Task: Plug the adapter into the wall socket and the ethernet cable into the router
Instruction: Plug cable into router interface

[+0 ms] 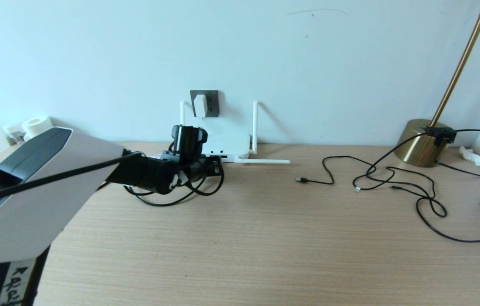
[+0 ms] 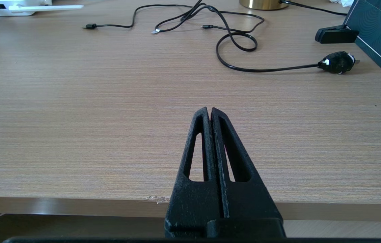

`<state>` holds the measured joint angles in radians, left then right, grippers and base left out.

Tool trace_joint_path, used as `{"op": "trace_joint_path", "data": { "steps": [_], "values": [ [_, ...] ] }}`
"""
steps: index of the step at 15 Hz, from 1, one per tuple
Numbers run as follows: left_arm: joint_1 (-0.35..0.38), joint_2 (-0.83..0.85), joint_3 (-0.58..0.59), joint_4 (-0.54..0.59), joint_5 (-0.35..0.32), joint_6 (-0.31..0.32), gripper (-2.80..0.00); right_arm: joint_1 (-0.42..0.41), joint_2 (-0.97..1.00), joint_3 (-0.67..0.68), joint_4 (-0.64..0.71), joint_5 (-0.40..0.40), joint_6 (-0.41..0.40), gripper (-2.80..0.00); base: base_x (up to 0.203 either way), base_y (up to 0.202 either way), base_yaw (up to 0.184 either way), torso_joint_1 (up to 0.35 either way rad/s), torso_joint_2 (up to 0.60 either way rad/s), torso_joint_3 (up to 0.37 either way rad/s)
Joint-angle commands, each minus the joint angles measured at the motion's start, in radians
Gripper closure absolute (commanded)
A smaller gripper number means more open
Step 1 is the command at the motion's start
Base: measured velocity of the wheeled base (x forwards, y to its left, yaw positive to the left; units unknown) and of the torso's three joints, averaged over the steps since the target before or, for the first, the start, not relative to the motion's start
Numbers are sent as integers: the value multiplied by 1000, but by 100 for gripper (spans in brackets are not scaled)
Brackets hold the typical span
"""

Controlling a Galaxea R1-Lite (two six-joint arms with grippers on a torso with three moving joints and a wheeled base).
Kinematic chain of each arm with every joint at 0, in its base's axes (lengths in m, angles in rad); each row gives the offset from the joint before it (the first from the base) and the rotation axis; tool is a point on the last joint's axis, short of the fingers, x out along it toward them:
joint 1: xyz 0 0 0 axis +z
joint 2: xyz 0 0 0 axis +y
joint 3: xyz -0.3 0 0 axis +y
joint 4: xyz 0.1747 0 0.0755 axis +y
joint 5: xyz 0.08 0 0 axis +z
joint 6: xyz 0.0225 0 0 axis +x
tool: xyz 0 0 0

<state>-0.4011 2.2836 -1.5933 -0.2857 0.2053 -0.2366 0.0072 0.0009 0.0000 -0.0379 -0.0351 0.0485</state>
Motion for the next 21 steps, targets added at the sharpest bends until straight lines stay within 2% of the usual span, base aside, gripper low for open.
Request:
{"op": "trace_joint_path", "data": {
  "steps": [1, 21],
  "values": [
    [1, -4, 7, 5, 2, -3, 0, 0, 1, 11, 0, 0, 1, 0, 0, 0, 0, 0, 0, 0],
    [1, -15, 6, 5, 2, -3, 0, 0, 1, 11, 0, 0, 1, 0, 0, 0, 0, 0, 0, 0]
  ]
}}
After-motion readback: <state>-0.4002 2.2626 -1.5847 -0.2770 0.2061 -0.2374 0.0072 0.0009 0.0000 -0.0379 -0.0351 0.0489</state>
